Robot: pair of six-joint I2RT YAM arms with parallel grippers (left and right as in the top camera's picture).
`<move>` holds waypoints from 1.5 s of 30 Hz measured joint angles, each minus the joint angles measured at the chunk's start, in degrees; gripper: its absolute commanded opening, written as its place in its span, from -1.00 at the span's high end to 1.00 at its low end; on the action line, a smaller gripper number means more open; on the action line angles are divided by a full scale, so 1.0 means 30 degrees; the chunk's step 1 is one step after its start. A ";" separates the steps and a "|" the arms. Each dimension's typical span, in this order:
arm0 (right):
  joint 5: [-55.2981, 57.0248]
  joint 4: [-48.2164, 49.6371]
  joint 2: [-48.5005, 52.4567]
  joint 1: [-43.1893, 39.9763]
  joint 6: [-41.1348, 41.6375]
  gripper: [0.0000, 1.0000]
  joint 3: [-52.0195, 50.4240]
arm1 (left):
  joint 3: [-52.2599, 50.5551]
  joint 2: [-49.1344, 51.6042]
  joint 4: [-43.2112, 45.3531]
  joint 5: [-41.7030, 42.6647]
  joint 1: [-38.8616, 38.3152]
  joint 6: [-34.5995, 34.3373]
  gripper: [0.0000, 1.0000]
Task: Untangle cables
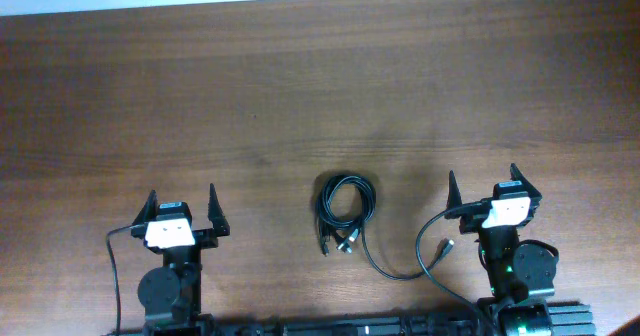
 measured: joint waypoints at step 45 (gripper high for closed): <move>0.0000 0.0000 0.0015 0.0000 0.0000 -0.97 0.0000 | 2.0495 1.9467 -1.3369 0.4918 -0.0080 0.0364 -0.97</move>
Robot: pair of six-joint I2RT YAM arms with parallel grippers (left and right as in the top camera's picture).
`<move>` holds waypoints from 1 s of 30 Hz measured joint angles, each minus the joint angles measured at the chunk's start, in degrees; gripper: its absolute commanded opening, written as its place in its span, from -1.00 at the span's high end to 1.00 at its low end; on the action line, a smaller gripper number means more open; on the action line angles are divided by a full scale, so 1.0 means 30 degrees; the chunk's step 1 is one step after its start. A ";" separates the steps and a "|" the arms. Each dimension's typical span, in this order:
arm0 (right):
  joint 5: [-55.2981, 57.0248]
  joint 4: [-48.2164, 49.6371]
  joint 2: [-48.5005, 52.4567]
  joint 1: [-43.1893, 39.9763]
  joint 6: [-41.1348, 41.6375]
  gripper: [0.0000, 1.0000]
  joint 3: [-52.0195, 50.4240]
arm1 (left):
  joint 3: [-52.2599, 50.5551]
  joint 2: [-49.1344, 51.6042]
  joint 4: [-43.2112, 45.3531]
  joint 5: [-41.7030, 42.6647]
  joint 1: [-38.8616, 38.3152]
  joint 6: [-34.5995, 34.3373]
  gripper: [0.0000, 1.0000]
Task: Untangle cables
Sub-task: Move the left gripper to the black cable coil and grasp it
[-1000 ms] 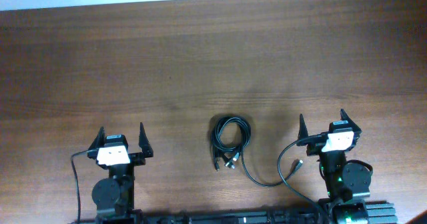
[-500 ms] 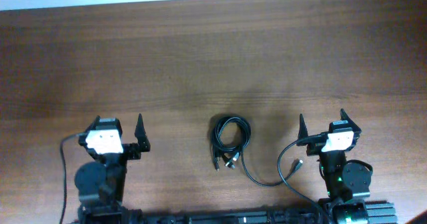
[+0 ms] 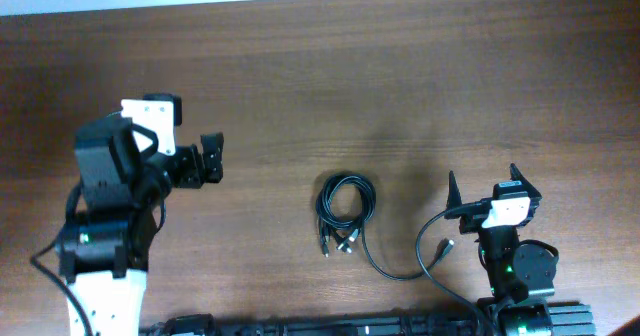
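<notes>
A black cable bundle [image 3: 345, 201] lies coiled at the table's centre front, with several plugs [image 3: 335, 244] at its lower end. A loose tail [image 3: 390, 273] curves from it to the right and ends in a plug [image 3: 447, 245] beside the right arm. My left gripper [image 3: 212, 158] is raised and points right, well to the left of the coil; its fingers look slightly apart and hold nothing. My right gripper [image 3: 485, 184] rests at the front right with its fingers spread wide, open and empty.
The brown wooden table [image 3: 330, 76] stretches back to a white edge at the top. The left arm's white and black body [image 3: 105, 226] stands over the front left. The right arm's base [image 3: 515, 266] sits at the front right.
My left arm has risen from its rest pose at the front left, and its gripper now points right toward the coil. The cable and the right arm have not moved.
</notes>
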 measured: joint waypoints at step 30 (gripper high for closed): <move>0.0000 0.0000 0.0000 0.0000 0.0007 -0.97 0.0000 | 0.4612 1.1183 -0.4393 0.0896 -0.8408 0.0583 -0.97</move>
